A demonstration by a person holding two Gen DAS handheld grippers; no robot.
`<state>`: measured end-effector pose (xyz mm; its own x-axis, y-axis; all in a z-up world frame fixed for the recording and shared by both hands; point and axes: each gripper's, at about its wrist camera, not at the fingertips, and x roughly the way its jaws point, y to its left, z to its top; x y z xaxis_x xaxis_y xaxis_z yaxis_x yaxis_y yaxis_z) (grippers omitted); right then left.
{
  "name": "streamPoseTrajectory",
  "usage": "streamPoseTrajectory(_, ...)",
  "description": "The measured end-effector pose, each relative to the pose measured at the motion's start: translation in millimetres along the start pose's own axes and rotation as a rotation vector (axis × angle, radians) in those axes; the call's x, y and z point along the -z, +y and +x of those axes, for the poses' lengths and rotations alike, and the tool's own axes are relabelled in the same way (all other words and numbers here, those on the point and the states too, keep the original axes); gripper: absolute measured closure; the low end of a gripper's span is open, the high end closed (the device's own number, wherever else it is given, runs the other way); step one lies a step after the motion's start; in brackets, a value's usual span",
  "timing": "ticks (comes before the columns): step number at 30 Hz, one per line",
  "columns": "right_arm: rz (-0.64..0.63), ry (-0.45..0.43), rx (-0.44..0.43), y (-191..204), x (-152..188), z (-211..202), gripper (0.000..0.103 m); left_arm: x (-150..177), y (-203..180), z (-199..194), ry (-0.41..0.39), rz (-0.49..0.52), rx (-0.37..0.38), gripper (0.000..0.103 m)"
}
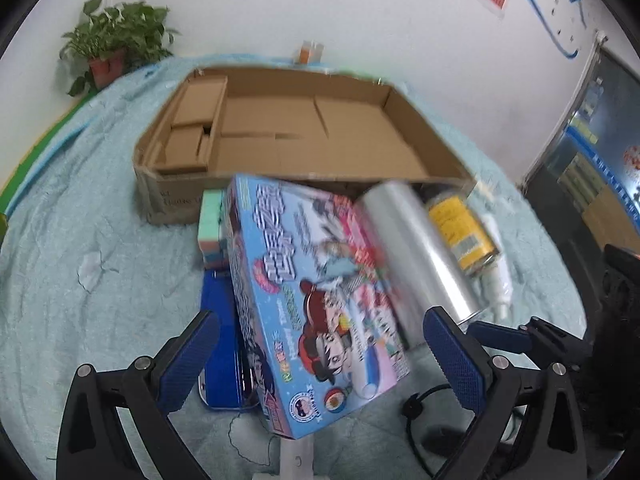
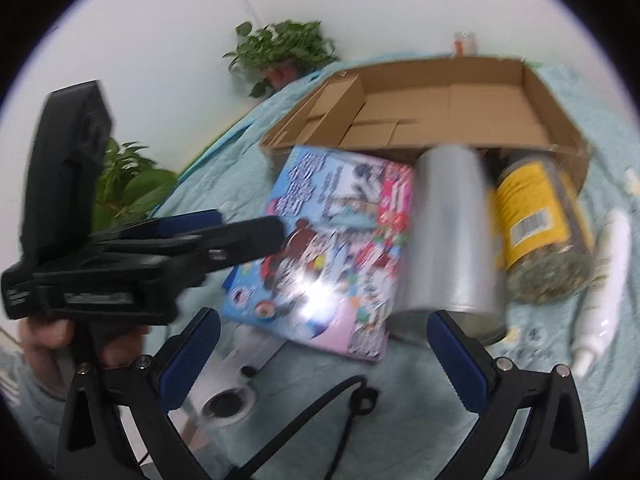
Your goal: Organize rigid objects
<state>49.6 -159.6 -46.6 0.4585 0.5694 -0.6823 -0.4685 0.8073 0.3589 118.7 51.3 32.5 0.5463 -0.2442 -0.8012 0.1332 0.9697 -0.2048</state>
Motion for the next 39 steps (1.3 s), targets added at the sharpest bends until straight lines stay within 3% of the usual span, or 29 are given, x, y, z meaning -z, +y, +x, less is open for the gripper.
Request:
streamPoseTrajectory(5, -0.004, 0.048, -0.071, 3.4, 10.0, 8.4, 0.001, 3.5, 14.0, 25.9, 0.069, -0.063, 0.042, 0.016)
streamPoseTrajectory(9, 0.087, 0.102, -0.120, -11.0, 13.0, 26.2, 0.001, 2.1, 28.5, 41.6, 0.099, -0.098, 0.026, 0.045)
streamPoseTrajectory(14, 0.174, 0.120, -0.141, -27.5, 10.7, 41.4, 0.002, 3.4, 44.1, 47.4, 0.086, -0.129, 0.103, 0.049)
streamPoseTrajectory(20, 0.275, 0.177, -0.186, -42.6, 6.5, 75.2, 0.012, 4.7, 52.7, 46.5, 0.078, -0.138, 0.148, 0.052)
streamPoseTrajectory(30, 0.165, 0.192, -0.174, -10.2, 3.3, 78.1, 0.013, 8.6, 62.1, 18.4, 0.053, -0.113, 0.136, 0.053)
streamPoseTrajectory(34, 0.098, 0.230, -0.203, 16.8, 8.8, 86.4, 0.013, 17.0, 75.0, 2.0, 0.047, -0.129, 0.117, 0.053)
streamPoseTrajectory(39, 0.098, 0.218, -0.226, 17.3, -3.5, 95.2, 0.013, 28.0, 102.8, -5.9, 0.053, -0.215, 0.171, 0.052)
